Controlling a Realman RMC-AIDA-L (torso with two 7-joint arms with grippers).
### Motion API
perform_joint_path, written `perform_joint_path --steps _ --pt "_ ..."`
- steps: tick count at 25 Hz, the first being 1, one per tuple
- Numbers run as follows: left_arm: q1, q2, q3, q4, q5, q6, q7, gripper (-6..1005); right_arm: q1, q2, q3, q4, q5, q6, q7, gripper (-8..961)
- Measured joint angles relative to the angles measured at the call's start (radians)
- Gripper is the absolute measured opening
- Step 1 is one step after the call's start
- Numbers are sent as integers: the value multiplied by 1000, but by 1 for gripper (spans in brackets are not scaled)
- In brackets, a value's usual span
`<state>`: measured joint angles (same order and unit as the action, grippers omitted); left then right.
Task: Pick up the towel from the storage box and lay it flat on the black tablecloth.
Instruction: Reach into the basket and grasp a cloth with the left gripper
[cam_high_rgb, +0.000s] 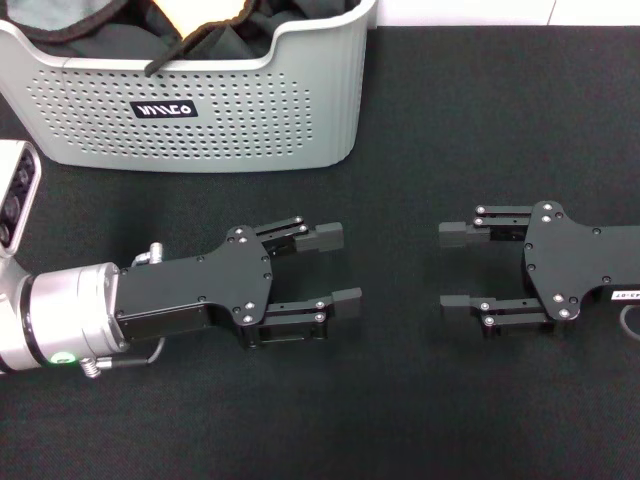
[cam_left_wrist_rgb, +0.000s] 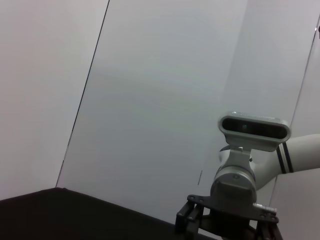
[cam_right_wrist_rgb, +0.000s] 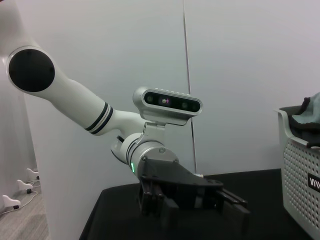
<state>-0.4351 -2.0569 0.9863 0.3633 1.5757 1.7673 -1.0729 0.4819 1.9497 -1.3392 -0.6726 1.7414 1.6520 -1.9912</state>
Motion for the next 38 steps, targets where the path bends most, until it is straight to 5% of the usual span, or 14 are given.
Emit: perform_joint_path --steps 13,19,23,30,38 --pt "10 -7 -17 0 -10 -16 4 798 -22 7 35 4 0 -18 0 687" --pt "39 -32 -217 5 -68 -18 59 799 -48 13 77 16 1 -39 -2 686" --pt "41 -35 -272 7 -188 -15 70 798 -53 17 77 48 2 -85 -14 685" --pt "-30 -37 -273 8 -344 -39 188 799 -44 23 78 75 2 -100 -40 683" --pt "-154 -43 -267 5 -409 -232 290 792 -42 27 76 77 0 -118 -41 680"
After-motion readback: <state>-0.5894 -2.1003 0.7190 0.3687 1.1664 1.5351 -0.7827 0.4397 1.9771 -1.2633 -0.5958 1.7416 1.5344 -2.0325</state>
